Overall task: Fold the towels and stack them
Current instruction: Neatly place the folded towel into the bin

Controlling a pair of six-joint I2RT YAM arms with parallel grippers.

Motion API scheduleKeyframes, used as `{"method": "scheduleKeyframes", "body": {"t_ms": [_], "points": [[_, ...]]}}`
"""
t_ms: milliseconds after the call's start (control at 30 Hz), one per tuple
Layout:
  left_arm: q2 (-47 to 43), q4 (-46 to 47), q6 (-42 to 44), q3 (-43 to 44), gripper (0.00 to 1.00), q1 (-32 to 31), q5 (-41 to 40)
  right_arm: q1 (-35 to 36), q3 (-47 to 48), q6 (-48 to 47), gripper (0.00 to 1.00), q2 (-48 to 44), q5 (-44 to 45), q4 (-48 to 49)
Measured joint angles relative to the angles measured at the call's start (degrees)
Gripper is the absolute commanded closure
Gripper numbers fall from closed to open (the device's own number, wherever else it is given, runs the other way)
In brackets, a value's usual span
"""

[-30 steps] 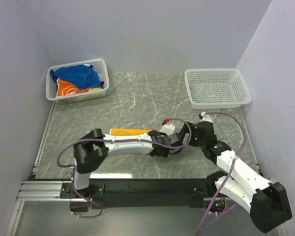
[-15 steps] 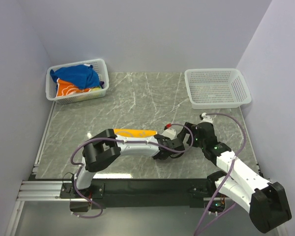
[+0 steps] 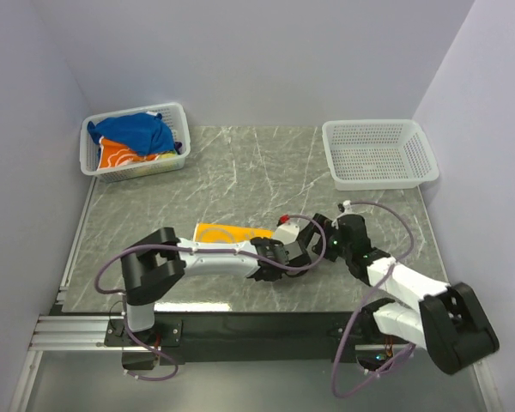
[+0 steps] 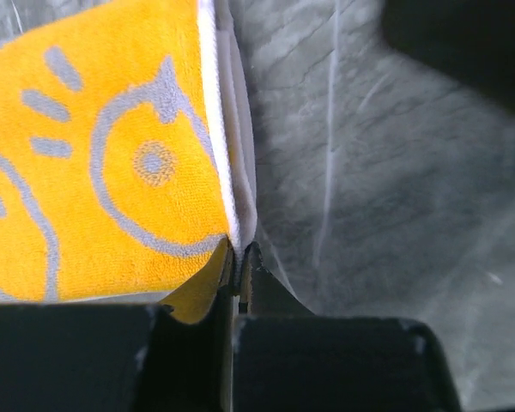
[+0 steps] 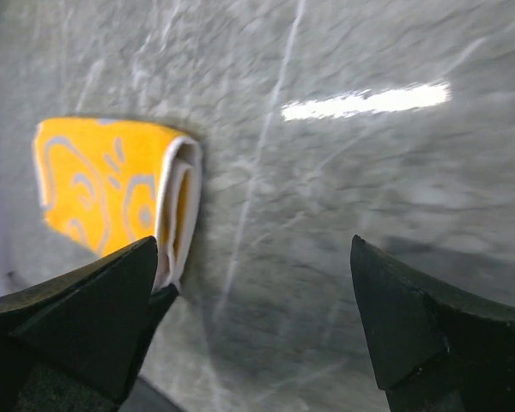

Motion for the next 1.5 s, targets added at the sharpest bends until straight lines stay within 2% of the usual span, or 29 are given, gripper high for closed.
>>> {"method": "scheduleKeyframes", "body": {"t_ms": [233, 500, 733, 833, 867, 933, 967, 1067, 1133, 1167, 1233, 1267, 1367, 1500], "points": [[-5.6, 3.9, 0.0, -1.6, 0.99, 0.6, 1.7, 2.5, 0.0, 11.7, 0.0, 14.7, -8.2, 16.8], [-5.9, 5.7, 0.0, -2.4, 0.99, 1.2, 3.1, 7.8, 1.9, 24.0, 0.0, 29.3, -11.7, 35.2], [-5.7, 5.8, -0.5, -2.4, 0.99, 1.9, 3.5, 10.7, 2.1, 32.5, 0.06, 37.4, -13.2, 46.9], [-5.1, 5.7, -0.9, -1.9, 0.99, 2.3, 3.7, 11.4, 2.1, 34.4, 0.18, 39.2, -13.5, 49.0], [-4.7, 5.7, -1.0, -1.6, 0.98, 2.4, 3.7, 11.5, 2.1, 34.8, 0.3, 39.7, -13.7, 49.4], [-4.0, 5.7, -1.1, -1.0, 0.95, 2.6, 4.0, 11.5, 2.1, 34.9, 0.46, 40.3, -13.6, 48.9], [-3.5, 5.6, -1.1, -0.5, 0.93, 2.7, 4.2, 11.6, 2.1, 35.0, 0.66, 40.6, -13.6, 48.1], [-2.1, 4.9, -1.4, 0.4, 0.78, 2.8, 4.7, 11.6, 2.1, 33.9, 0.93, 40.8, -12.8, 45.3], [-1.7, 4.5, -1.5, 0.6, 0.66, 2.9, 5.2, 11.4, 2.4, 32.9, 0.99, 40.8, -12.5, 42.7], [-1.5, 4.5, -1.6, 0.6, 0.53, 3.0, 5.5, 11.4, 2.9, 32.3, 1.0, 40.7, -12.6, 41.6], [-1.4, 3.9, -1.6, 0.6, 0.35, 3.2, 5.5, 10.8, 4.2, 30.4, 1.0, 40.0, -12.9, 39.0], [-1.4, 4.4, -1.7, 0.7, 0.21, 3.4, 5.8, 10.3, 5.1, 29.3, 1.0, 39.7, -13.1, 37.7], [-1.6, 5.2, -1.9, 0.7, 0.02, 4.0, 6.0, 8.5, 9.2, 25.2, 1.0, 39.3, -14.4, 32.2], [-4.0, 5.5, -2.1, 0.2, 0.01, 5.1, 6.4, 5.4, 17.0, 17.6, 1.0, 39.3, -15.0, 21.3]]}}
